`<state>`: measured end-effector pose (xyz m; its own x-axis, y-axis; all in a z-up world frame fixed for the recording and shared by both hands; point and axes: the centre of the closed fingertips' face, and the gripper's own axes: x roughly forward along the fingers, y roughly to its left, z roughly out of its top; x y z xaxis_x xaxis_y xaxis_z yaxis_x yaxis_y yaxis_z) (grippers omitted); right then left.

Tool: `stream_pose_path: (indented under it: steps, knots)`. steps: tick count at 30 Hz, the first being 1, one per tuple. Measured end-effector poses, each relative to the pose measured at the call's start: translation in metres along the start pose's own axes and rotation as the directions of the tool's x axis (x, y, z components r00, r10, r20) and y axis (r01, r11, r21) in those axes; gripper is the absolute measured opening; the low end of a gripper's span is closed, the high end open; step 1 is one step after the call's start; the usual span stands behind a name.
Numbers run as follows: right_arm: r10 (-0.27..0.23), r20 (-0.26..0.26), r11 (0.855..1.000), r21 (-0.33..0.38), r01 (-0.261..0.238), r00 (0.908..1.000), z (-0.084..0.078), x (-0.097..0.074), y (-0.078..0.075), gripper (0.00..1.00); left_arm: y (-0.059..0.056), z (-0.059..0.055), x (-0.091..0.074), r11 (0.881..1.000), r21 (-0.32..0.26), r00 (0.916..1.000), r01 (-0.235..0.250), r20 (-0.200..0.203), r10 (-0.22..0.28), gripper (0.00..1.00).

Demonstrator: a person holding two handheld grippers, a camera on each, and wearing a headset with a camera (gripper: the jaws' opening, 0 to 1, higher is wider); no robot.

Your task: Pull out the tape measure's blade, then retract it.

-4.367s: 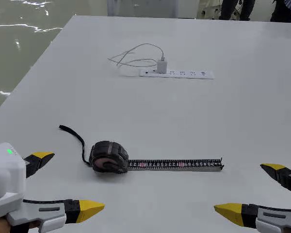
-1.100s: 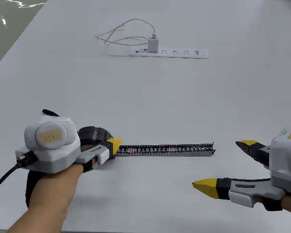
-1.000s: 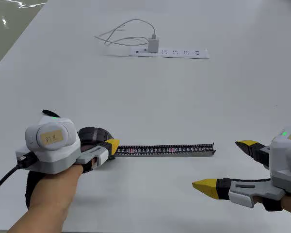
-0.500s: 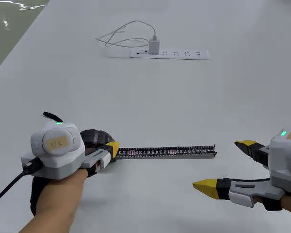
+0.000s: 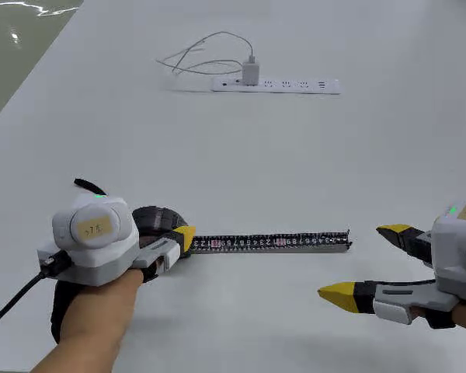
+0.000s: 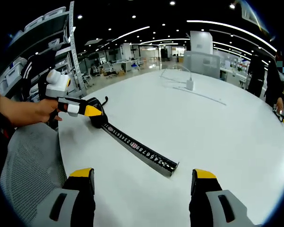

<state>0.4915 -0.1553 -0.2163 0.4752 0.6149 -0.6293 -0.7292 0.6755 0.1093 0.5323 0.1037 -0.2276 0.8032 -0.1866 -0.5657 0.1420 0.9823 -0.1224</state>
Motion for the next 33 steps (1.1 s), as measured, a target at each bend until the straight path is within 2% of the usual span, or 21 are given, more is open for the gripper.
stream_pose_path:
  steps: [3, 9, 14, 19, 23, 24, 30, 31, 33]
  knots:
    - [0.011, -0.001, 0.999, -0.033, -0.011, 0.9999, -0.001, 0.002, -0.006, 0.75, 0.000, 0.000, 0.000, 1.000, 0.002, 1.0000, 0.000, 0.003, 0.000, 0.57]
    - [0.027, -0.042, 0.994, -0.100, -0.031, 0.9988, -0.006, 0.009, -0.023, 0.64, -0.001, 0.000, 0.000, 1.000, 0.003, 1.0000, 0.001, 0.001, -0.001, 0.57]
    - [0.064, -0.070, 0.984, -0.164, -0.075, 0.9955, -0.008, 0.017, -0.031, 0.56, -0.002, 0.000, 0.001, 1.000, 0.003, 1.0000, 0.001, -0.005, -0.001, 0.57]
    - [0.111, -0.086, 0.960, -0.248, -0.130, 0.9900, -0.010, 0.025, -0.035, 0.47, -0.002, 0.000, 0.001, 1.000, 0.002, 1.0000, 0.004, -0.007, -0.004, 0.57]
    - [0.189, -0.107, 0.925, -0.314, -0.213, 0.9762, -0.012, 0.029, -0.031, 0.36, -0.002, 0.000, 0.001, 1.000, 0.001, 1.0000, 0.003, -0.008, -0.003, 0.57]
    - [0.192, -0.110, 0.925, -0.313, -0.217, 0.9752, -0.013, 0.029, -0.032, 0.35, -0.002, 0.000, 0.001, 1.000, 0.001, 1.0000, 0.003, -0.008, -0.003, 0.57]
    - [0.241, -0.129, 0.899, -0.343, -0.272, 0.9618, -0.011, 0.032, -0.036, 0.29, -0.002, 0.000, 0.002, 1.000, 0.000, 0.9999, 0.004, -0.009, -0.004, 0.57]
    - [0.239, -0.140, 0.892, -0.358, -0.275, 0.9607, -0.012, 0.033, -0.038, 0.28, -0.002, 0.000, 0.002, 1.000, 0.001, 0.9999, 0.005, -0.009, -0.005, 0.57]
    - [0.259, -0.176, 0.874, -0.376, -0.308, 0.9498, -0.017, 0.034, -0.039, 0.27, -0.001, 0.000, 0.003, 1.000, 0.000, 0.9999, 0.005, -0.010, -0.005, 0.57]
